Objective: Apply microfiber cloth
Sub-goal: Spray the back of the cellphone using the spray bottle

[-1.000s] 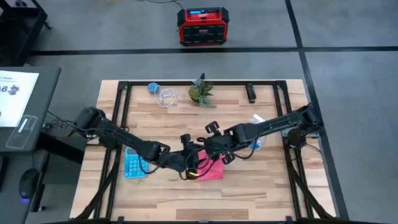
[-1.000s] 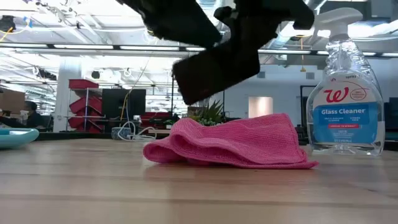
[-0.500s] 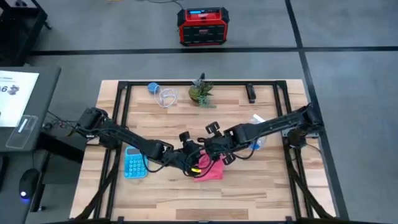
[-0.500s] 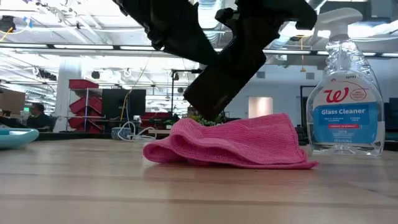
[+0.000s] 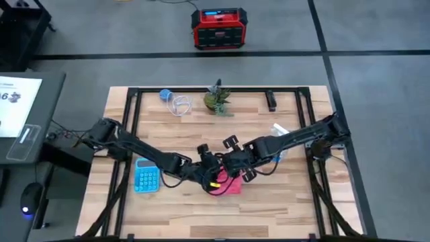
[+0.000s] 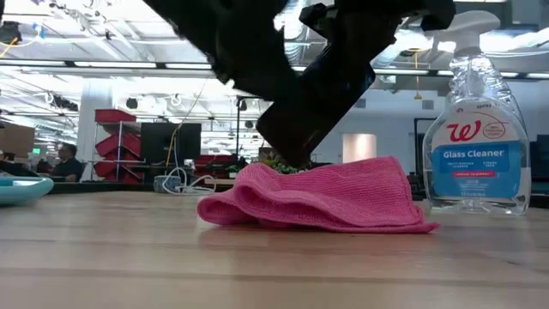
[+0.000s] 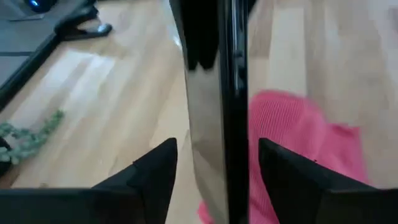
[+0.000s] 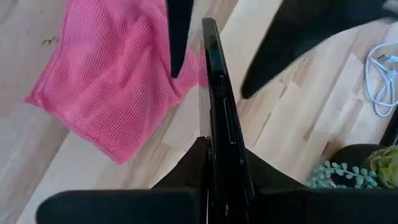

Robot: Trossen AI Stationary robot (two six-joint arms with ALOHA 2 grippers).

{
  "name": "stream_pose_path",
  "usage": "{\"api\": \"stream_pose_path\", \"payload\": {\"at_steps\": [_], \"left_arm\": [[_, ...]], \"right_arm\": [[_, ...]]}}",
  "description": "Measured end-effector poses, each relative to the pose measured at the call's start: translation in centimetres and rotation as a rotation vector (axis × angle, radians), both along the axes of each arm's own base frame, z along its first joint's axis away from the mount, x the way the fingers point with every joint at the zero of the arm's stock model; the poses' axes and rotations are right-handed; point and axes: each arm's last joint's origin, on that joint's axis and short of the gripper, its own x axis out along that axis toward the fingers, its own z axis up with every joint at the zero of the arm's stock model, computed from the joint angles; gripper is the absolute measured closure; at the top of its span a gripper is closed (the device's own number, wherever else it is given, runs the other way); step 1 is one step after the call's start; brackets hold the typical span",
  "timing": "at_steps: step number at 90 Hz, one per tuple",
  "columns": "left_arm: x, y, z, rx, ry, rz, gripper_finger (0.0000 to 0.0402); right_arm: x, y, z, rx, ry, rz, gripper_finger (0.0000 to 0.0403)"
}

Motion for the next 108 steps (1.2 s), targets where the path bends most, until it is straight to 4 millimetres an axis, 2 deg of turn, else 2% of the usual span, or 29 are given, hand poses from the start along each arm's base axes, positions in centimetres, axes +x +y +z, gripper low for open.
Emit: {"api": "stream_pose_path", "payload": {"at_steps": [14, 47, 68, 91, 108], "left_arm": [[0.5, -0.2, -1.0, 0.008, -0.003, 0.009, 0.0255], [0.5, -0.1, -1.1, 0.022, -0.016, 0.04, 0.0384], [0.3, -0.2, -1.2, 0.01, -0.024, 0.062, 0.0396], [-0.9, -0.2, -2.8, 0.006, -0.03, 0.145, 0.0398], [-1.4, -1.0, -3.3, -0.008, -0.117, 0.15, 0.0399]], "right_arm": [[-0.1, 0.0, 0.0, 0.01, 0.002, -0.018, 0.0382], [0.1, 0.1, 0.0, 0.027, -0.017, -0.037, 0.0358], [0.0, 0.3, 0.3, 0.021, -0.029, -0.015, 0.0301], [-2.5, -0.1, 4.2, 0.095, -0.124, -0.044, 0.0211], [-6.2, -1.0, 8.3, 0.203, -0.214, -0.116, 0.0189]]}}
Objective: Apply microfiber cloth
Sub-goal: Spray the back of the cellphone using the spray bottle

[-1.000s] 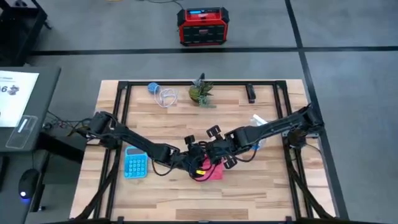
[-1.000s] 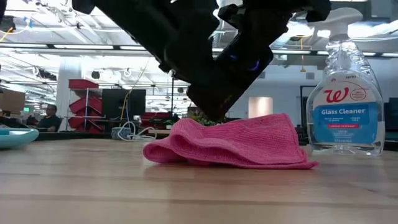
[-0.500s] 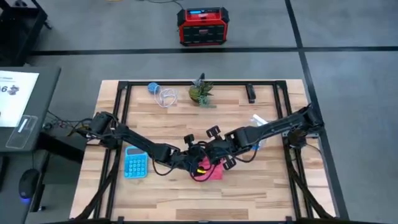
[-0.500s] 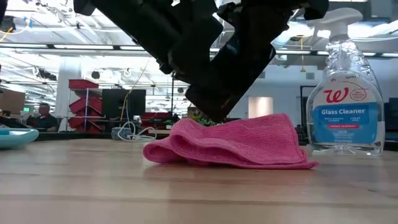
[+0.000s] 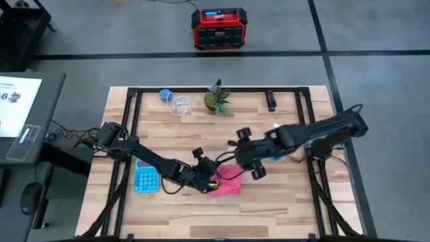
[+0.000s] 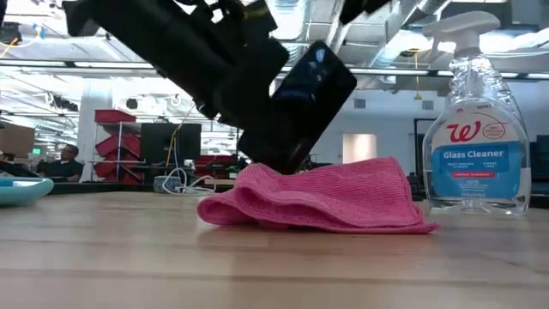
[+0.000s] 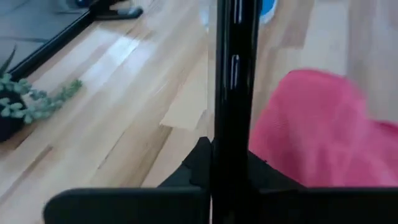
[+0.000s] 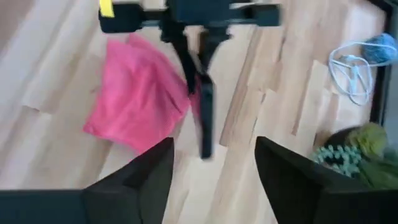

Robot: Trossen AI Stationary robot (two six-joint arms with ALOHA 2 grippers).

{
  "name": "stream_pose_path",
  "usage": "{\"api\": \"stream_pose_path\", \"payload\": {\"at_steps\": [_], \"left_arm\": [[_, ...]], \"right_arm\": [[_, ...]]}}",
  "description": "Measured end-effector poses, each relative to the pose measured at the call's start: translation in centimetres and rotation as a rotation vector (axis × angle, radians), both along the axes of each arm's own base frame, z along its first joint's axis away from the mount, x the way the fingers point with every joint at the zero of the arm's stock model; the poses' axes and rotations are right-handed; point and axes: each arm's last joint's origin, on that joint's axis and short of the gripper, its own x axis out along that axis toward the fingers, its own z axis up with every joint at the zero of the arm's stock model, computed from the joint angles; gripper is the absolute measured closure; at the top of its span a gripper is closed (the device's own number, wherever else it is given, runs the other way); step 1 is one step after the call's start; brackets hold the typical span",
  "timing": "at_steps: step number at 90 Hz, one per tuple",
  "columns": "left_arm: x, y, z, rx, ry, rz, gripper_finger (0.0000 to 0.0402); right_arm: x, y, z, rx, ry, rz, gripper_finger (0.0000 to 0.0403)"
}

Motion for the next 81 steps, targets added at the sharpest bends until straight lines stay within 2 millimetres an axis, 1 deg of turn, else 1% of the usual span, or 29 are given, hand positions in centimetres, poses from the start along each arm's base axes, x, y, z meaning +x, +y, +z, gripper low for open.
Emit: {"api": "stream_pose_path", "payload": {"at_steps": [6, 14, 26, 33, 38, 46, 56, 66, 81], "left_arm": [[-0.3, -0.1, -0.3, -0.002, -0.032, 0.001, 0.0399], [-1.0, 0.0, -0.5, -0.007, -0.083, 0.014, 0.0399], [-2.8, 0.2, -0.1, -0.03, -0.197, 0.012, 0.0399], [-4.0, 0.6, 0.2, -0.042, -0.254, 0.006, 0.0399], [-4.7, 0.8, 0.3, -0.054, -0.291, 0.004, 0.0399], [-5.6, 1.1, 0.4, -0.073, -0.333, 0.006, 0.0398], [-6.0, 1.2, 0.2, -0.077, -0.336, 0.001, 0.0396], [-6.1, 1.2, 0.2, -0.077, -0.335, 0.0, 0.0395], [-6.0, 1.2, 0.2, -0.078, -0.336, 0.0, 0.0395]], "right_arm": [[-1.8, -0.4, 1.5, 0.03, -0.027, -0.027, 0.0189], [-4.5, -0.8, 3.8, 0.075, -0.112, -0.058, 0.0189], [-9.2, -1.2, 7.1, 0.092, -0.293, -0.127, 0.0188], [-12.1, -1.4, 8.6, 0.093, -0.403, -0.175, 0.0188], [-14.1, -1.6, 9.2, 0.103, -0.472, -0.207, 0.0188], [-16.6, -2.1, 9.1, 0.121, -0.539, -0.271, 0.0188], [-18.9, -2.8, 7.7, 0.197, -0.559, -0.381, 0.019], [-20.4, -3.6, 5.7, 0.259, -0.492, -0.483, 0.0199], [-21.8, -4.3, 3.2, 0.32, -0.347, -0.633, 0.0218]]}}
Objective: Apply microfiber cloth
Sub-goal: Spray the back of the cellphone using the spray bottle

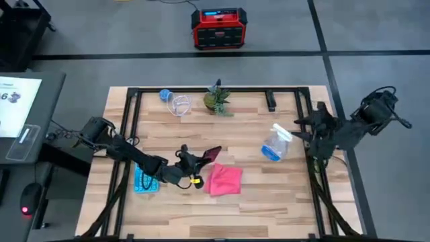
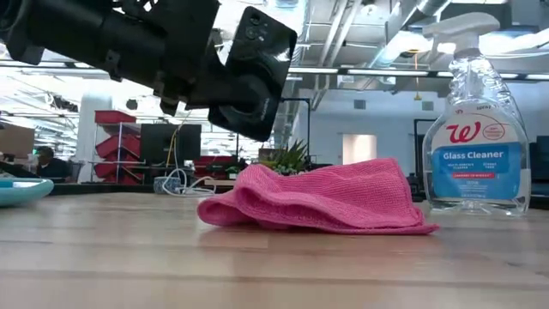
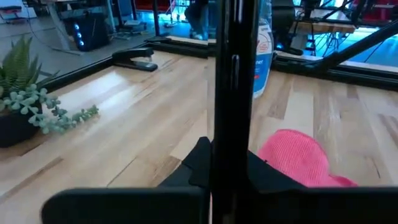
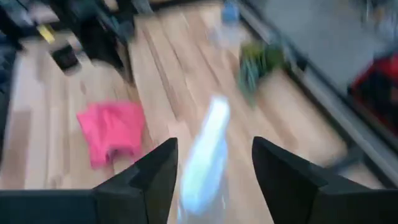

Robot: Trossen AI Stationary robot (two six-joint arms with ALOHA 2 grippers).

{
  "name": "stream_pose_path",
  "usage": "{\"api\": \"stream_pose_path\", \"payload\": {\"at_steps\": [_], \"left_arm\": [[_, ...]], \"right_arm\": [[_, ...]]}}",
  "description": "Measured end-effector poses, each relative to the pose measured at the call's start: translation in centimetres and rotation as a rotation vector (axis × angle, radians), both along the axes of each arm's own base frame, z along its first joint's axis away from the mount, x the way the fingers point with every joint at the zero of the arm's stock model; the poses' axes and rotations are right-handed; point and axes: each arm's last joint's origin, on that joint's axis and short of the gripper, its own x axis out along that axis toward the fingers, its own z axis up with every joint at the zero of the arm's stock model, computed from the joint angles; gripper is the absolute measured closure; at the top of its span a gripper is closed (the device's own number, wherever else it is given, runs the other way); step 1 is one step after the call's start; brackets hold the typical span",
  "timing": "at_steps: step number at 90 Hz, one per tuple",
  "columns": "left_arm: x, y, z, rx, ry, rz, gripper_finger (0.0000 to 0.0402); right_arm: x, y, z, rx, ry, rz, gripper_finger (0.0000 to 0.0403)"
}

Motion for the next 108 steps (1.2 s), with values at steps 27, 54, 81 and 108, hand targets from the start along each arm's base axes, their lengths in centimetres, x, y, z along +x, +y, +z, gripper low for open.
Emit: {"api": "stream_pose_path", "payload": {"at_steps": [27, 54, 81, 108], "left_arm": [[0.0, 0.0, 0.0, -0.001, 0.0, 0.0, 0.0394], [0.0, 0.0, -0.1, 0.002, 0.008, -0.001, 0.0393], [-0.1, 0.0, -0.2, 0.003, 0.017, 0.0, 0.0393], [0.0, 0.0, -0.2, 0.001, 0.016, -0.001, 0.0393]], "right_arm": [[0.4, 0.9, -5.1, 0.131, 0.243, -0.085, 0.0237], [0.4, 3.2, -9.0, 0.059, 0.07, -0.08, 0.0237], [-0.6, 5.3, -11.8, -0.179, -0.23, -0.061, 0.0262], [0.2, 4.9, -12.8, -0.296, -0.257, -0.134, 0.0289]]}}
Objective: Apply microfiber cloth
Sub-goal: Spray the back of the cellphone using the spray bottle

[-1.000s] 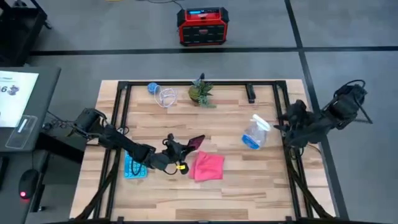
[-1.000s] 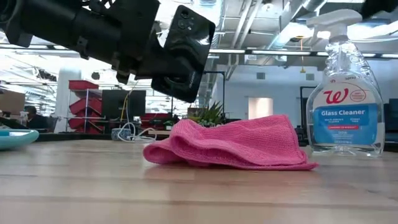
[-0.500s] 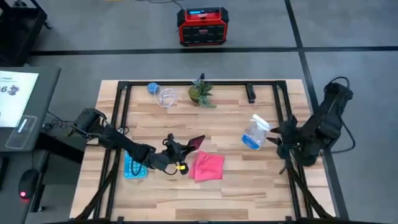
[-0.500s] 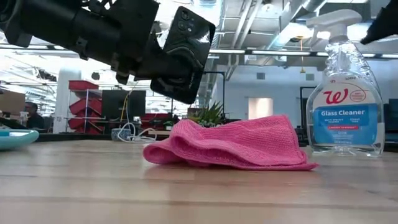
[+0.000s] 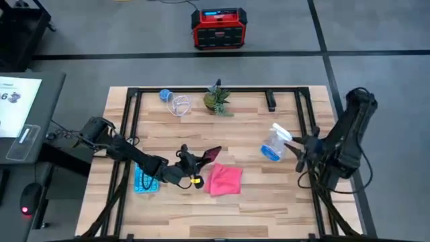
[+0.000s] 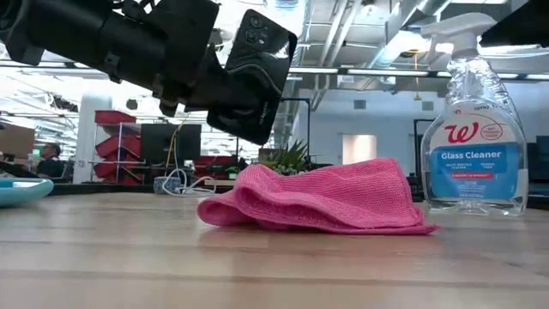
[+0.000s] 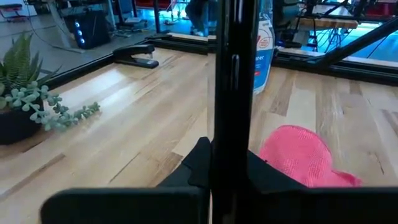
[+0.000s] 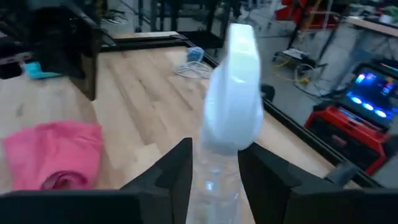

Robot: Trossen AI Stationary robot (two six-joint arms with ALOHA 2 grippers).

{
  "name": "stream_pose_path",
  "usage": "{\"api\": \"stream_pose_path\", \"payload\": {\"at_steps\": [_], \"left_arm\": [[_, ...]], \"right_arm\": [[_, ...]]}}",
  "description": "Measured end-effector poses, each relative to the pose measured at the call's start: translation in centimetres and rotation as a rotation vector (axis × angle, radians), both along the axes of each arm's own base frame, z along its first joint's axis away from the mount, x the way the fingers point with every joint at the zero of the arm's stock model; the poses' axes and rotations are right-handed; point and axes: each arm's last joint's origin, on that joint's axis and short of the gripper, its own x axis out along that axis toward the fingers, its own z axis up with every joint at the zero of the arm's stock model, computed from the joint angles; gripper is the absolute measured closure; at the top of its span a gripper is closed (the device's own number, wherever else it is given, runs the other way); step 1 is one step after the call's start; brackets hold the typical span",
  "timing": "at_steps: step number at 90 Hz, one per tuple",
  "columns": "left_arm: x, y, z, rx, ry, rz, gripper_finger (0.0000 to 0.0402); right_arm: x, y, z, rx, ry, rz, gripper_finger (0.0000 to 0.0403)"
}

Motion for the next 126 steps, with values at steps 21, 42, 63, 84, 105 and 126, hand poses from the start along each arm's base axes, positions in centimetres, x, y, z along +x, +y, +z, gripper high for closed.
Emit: {"api": "stream_pose_path", "payload": {"at_steps": [21, 42, 63, 84, 105, 126], "left_arm": [[0.0, 0.0, 0.0, -0.005, -0.001, -0.005, 0.0393], [0.0, 0.0, 0.0, -0.007, 0.0, -0.011, 0.0393], [0.0, -0.1, 0.0, -0.015, -0.002, -0.02, 0.0393], [0.1, -0.1, 0.0, -0.018, -0.002, -0.023, 0.0393], [0.1, -0.1, 0.0, -0.012, 0.001, -0.025, 0.0393], [0.1, -0.1, 0.0, -0.012, 0.001, -0.025, 0.0393]], "right_arm": [[-0.3, -1.0, 0.5, 0.063, -0.035, -0.022, 0.0256], [-0.5, -1.4, 0.9, 0.111, -0.073, -0.019, 0.015], [0.5, -0.8, 0.6, 0.062, -0.071, -0.035, 0.0121], [2.3, -0.8, 0.3, 0.01, -0.071, -0.136, 0.0121], [3.1, -0.8, -0.6, 0.041, -0.09, -0.179, 0.0126], [3.8, -0.4, -1.0, 0.034, -0.09, -0.162, 0.0234]]}}
